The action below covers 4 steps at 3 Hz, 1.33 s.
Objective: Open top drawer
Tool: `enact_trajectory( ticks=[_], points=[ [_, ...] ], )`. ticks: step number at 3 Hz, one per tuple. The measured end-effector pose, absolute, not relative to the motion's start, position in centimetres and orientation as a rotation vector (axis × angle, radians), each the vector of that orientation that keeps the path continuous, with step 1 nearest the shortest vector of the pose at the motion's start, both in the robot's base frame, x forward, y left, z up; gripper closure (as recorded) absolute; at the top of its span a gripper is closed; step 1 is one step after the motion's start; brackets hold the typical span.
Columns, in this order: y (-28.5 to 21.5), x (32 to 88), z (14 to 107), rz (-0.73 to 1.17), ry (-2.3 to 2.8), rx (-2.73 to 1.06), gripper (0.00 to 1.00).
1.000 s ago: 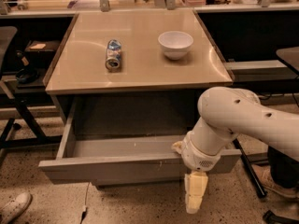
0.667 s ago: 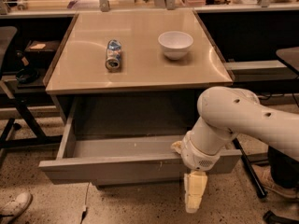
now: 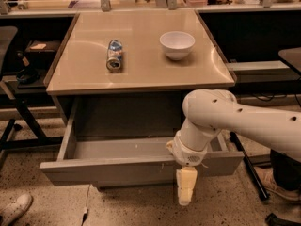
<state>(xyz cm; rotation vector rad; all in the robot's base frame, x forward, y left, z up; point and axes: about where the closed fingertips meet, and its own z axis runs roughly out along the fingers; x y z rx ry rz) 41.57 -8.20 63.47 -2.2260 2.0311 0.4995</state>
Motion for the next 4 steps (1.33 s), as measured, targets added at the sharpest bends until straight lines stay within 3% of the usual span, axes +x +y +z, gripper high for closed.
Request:
enact_trajectory(
  ticks=[4],
  points=[
    [-11.1, 32.3, 66.3, 0.685, 2.137, -2.227, 0.00]
  ],
)
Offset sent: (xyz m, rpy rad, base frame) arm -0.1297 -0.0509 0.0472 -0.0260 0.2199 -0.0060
